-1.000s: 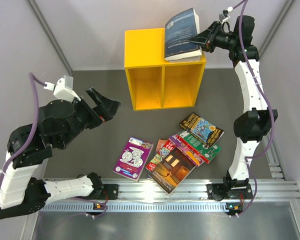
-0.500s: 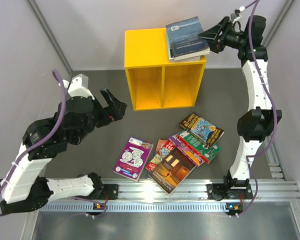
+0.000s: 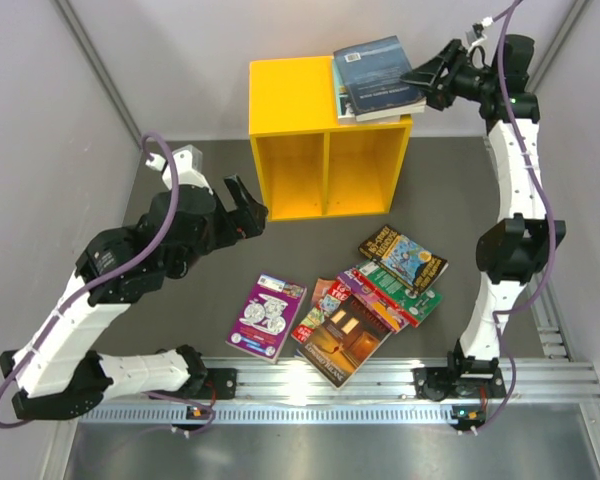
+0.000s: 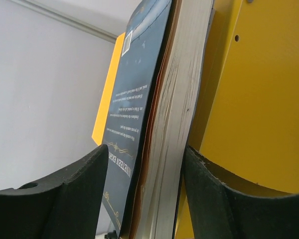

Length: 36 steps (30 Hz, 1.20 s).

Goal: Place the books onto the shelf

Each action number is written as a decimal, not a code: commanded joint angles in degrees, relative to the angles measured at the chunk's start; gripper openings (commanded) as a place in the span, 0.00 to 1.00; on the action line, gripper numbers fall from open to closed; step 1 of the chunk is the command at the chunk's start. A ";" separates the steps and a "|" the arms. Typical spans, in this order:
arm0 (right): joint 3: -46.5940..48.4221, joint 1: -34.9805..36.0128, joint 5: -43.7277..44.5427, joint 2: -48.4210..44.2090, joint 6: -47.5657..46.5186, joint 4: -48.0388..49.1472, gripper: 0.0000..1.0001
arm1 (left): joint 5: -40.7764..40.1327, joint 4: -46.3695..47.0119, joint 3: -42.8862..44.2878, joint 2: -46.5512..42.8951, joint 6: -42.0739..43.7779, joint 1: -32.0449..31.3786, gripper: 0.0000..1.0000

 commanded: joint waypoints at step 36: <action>-9.49 -2.35 37.54 -18.43 -23.47 -27.87 1.00 | 14.15 4.50 -3.22 6.30 8.80 9.52 0.98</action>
